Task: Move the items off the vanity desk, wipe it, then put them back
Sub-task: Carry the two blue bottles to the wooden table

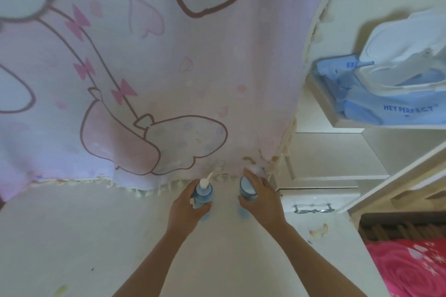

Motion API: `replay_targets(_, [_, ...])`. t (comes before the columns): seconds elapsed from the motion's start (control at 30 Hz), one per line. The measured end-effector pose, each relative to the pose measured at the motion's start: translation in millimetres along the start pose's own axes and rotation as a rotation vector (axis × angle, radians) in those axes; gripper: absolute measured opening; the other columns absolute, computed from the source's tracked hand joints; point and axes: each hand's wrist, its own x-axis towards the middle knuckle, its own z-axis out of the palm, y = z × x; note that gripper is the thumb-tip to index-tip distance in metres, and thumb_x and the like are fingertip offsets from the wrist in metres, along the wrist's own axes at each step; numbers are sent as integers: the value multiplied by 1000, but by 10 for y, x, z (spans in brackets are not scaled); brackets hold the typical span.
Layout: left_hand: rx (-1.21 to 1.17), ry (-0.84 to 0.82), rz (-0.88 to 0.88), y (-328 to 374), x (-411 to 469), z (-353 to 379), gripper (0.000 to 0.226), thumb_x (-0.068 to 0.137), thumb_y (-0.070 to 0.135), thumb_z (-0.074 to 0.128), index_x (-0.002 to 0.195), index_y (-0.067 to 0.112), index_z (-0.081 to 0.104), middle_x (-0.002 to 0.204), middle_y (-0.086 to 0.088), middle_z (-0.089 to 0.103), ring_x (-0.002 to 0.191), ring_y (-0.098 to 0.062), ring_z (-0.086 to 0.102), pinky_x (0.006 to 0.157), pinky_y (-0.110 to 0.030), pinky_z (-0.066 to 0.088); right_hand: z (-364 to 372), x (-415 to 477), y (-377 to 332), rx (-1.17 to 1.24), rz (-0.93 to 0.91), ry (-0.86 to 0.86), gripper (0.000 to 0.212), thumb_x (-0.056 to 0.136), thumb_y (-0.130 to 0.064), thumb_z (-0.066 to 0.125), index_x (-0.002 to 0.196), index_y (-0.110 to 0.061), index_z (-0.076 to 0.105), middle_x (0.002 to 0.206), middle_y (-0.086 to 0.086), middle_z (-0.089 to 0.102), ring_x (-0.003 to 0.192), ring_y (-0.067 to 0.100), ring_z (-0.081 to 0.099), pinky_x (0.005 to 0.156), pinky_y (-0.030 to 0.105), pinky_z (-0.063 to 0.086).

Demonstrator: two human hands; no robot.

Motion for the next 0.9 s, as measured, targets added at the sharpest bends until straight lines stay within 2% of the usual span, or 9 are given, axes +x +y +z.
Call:
replay_targets(0.07, [5, 2, -20, -28, -76, -98, 57, 66, 28, 69, 120, 30, 51, 93, 12, 60, 84, -10, 57, 67, -16, 42, -51, -77, -112, -26, -81, -11, 64, 69, -33, 70, 127, -32, 43, 102, 8, 64, 88, 24, 64, 65, 22, 48])
replay_targets(0.1, [17, 8, -32, -30, -103, -151, 58, 68, 26, 71, 122, 25, 51, 95, 8, 61, 85, -13, 57, 66, -15, 41, -65, -97, -167, -36, -126, -16, 64, 67, -34, 68, 125, -33, 41, 98, 7, 65, 84, 23, 64, 63, 22, 48])
replay_targets(0.2, [13, 75, -54, 26, -226, -312, 57, 68, 30, 73, 121, 24, 52, 97, 4, 62, 86, -15, 58, 64, -14, 41, -115, -64, -330, 14, -124, -121, 64, 76, -30, 69, 133, -28, 41, 113, 5, 59, 99, 21, 56, 79, 25, 46])
replay_targets(0.27, [-4, 159, -61, 101, -363, -413, 61, 56, 46, 67, 114, 30, 52, 94, 10, 63, 85, -12, 59, 64, -15, 42, -117, -24, -379, 70, -152, -172, 62, 77, -28, 70, 132, -25, 42, 118, 4, 56, 104, 20, 54, 82, 21, 41])
replay_targets(0.3, [-14, 217, -67, 134, -445, -461, 57, 56, 46, 67, 109, 32, 51, 90, 14, 62, 84, -11, 58, 64, -15, 42, -104, -14, -409, 98, -185, -191, 61, 77, -27, 70, 132, -24, 42, 120, 5, 56, 105, 21, 54, 82, 21, 39])
replay_targets(0.4, [-29, 401, -105, 239, -737, -592, 49, 67, 21, 78, 105, 30, 47, 89, 8, 59, 84, -17, 57, 66, -19, 41, -47, -32, -535, 185, -283, -310, 60, 78, -25, 70, 131, -23, 43, 123, 7, 54, 110, 23, 52, 86, 24, 40])
replay_targets(0.5, [-28, 549, -169, 276, -1117, -654, 44, 72, 4, 75, 103, 24, 50, 94, -2, 58, 86, -21, 55, 71, -26, 42, -35, -109, -672, 250, -390, -429, 61, 77, -22, 71, 131, -22, 43, 123, 7, 54, 111, 23, 52, 89, 27, 41])
replay_targets(0.67, [-87, 775, -278, 318, -1945, -645, 37, 73, 0, 72, 100, 17, 54, 95, -6, 60, 85, -26, 57, 73, -31, 45, -58, -473, -912, 291, -581, -629, 62, 78, -22, 70, 133, -25, 41, 123, 3, 53, 109, 17, 52, 84, 15, 37])
replay_targets(0.9, [-104, 1107, -419, 283, -3312, -640, 43, 73, -5, 69, 103, 21, 53, 80, 3, 56, 73, -21, 52, 64, -28, 43, -4, -1247, -1422, 332, -848, -835, 64, 78, -25, 70, 133, -28, 39, 126, -3, 52, 111, 12, 51, 89, 19, 40])
